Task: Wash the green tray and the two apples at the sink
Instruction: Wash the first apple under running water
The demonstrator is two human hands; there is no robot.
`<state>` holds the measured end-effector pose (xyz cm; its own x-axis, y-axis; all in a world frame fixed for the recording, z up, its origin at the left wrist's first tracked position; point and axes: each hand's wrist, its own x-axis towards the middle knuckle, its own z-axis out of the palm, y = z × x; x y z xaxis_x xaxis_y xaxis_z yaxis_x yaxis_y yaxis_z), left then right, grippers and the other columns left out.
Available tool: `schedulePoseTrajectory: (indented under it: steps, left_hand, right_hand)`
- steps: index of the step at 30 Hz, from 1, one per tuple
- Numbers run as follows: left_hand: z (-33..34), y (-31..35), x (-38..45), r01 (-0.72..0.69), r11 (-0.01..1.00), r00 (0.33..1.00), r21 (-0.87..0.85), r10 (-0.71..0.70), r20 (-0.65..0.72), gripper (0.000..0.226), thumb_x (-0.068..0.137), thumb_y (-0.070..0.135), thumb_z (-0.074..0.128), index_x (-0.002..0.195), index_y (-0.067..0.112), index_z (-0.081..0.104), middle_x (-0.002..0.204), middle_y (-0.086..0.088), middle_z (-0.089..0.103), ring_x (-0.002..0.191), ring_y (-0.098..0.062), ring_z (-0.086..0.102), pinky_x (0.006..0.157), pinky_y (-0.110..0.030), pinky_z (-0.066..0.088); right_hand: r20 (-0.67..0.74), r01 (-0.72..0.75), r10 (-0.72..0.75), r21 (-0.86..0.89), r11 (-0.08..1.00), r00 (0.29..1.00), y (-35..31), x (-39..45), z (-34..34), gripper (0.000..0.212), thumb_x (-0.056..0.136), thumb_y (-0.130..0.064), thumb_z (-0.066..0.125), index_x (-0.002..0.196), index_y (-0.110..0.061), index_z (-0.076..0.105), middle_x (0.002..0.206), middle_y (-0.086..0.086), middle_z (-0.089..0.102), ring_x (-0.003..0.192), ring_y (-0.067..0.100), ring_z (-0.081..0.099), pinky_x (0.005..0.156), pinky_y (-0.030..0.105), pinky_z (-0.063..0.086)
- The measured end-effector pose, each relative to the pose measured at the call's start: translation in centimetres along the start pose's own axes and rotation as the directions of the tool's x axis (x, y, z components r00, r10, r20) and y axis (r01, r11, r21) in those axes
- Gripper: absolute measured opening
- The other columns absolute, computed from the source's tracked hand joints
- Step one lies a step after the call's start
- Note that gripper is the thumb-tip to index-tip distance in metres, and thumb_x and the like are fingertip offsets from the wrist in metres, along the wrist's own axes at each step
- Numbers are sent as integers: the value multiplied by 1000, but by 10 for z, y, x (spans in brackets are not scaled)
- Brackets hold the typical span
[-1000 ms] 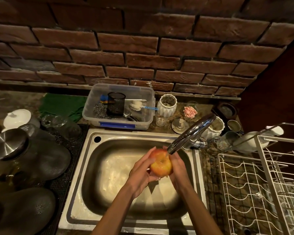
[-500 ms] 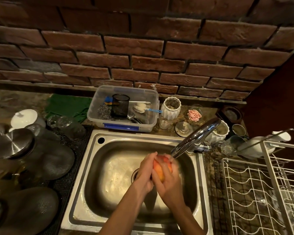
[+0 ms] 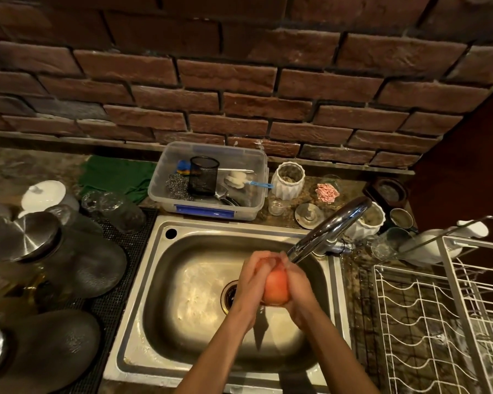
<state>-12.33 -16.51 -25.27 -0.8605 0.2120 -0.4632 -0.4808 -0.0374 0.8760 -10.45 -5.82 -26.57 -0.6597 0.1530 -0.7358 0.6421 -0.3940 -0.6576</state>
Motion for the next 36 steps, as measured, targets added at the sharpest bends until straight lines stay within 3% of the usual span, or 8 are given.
schedulePoseTrajectory:
  steps: [2,6,9,12,18,26,30,36]
  left_hand:
    - [2,2,-4,-89,993,996,78,86,38,27,77,58,65,102,47,64,120,13,50,115,-8,54,90,-38,59]
    - [0,-4,-7,-106,994,994,24,106,13,25,89,48,62,113,45,61,126,11,54,117,-12,57,88,-37,60]
    - [2,-2,-8,-49,996,998,-68,47,-34,19,97,42,56,116,43,61,128,5,59,114,-17,62,76,-23,58]
    - [4,3,-6,115,958,991,-263,-130,-40,24,97,45,56,118,36,64,129,-7,63,115,-26,65,79,-31,58]
    - [1,15,-2,291,905,956,-310,-268,118,32,87,44,71,117,32,68,131,-13,59,119,-35,60,86,-43,59]
    - [3,13,-15,-63,997,992,-43,67,104,35,82,55,63,116,55,58,124,22,56,111,2,59,74,-12,56]
    - [2,10,-16,-176,982,982,73,171,75,39,87,46,67,123,51,55,131,21,48,120,-2,51,87,-26,57]
    - [6,6,-11,-69,996,993,50,73,-94,24,95,42,60,118,43,63,117,16,65,108,-2,63,75,-11,52]
  right_hand:
    - [105,-163,144,213,963,984,-1,2,-6,45,90,-51,62,118,-17,66,117,21,71,98,39,73,75,60,58]
    - [16,-100,99,141,985,995,3,1,4,34,88,-51,65,111,-27,67,117,14,69,101,36,71,71,57,60]
    - [-101,239,-253,-133,962,962,13,-9,10,32,82,-74,51,104,-52,59,115,-11,64,98,11,69,75,35,64]
    - [0,490,-556,-473,732,831,19,-18,3,34,80,-81,42,111,-67,45,112,-40,47,104,-12,56,71,9,54]
    - [19,461,-554,-577,674,832,30,-18,-12,75,84,-75,40,144,-31,38,139,-5,46,123,16,53,99,43,53]
    - [-186,225,-234,-65,972,954,0,-16,10,14,97,-43,56,105,-38,66,112,6,68,103,26,66,87,54,59]
    - [-31,-101,108,173,980,994,-18,-14,8,43,89,-49,63,121,-19,62,118,16,66,108,37,65,71,53,61]
    - [-173,209,-249,-218,953,953,-7,-15,13,23,98,-49,48,101,-30,62,110,6,68,100,22,66,93,51,56]
